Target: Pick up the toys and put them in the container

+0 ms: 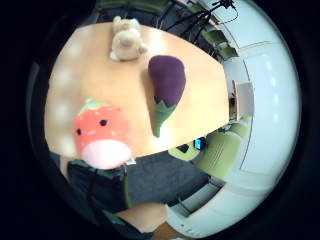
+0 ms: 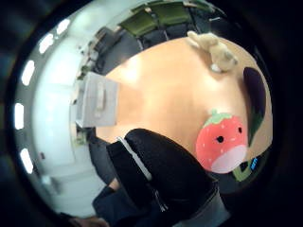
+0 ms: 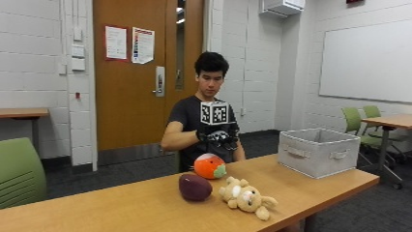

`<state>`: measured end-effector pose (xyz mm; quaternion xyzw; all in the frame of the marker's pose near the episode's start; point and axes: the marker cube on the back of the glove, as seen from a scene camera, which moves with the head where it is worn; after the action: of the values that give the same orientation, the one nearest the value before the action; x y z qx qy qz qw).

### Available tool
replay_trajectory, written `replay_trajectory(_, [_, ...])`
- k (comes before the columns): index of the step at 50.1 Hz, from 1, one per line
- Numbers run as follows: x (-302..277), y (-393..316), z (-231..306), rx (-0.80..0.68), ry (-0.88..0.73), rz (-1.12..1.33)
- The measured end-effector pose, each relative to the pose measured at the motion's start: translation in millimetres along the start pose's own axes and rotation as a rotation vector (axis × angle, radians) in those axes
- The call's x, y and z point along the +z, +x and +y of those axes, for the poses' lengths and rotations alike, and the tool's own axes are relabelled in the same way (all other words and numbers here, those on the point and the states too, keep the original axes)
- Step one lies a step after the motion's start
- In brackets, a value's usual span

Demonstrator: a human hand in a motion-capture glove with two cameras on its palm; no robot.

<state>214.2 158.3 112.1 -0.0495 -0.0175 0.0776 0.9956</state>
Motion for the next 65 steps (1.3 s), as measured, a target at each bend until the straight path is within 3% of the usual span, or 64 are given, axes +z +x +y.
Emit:
replay_trajectory(21, [119, 32, 28, 0.061, -0.162, -0.052])
replay_trajectory(35, [117, 33, 30, 0.079, -0.234, -0.088])
replay_trajectory(48, [100, 24, 40, 0.063, -0.093, -0.054])
replay_trajectory(58, [93, 25, 17, 0.11, -0.066, 0.002])
replay_trajectory(65, [45, 16, 4, 0.114, -0.005, -0.042])
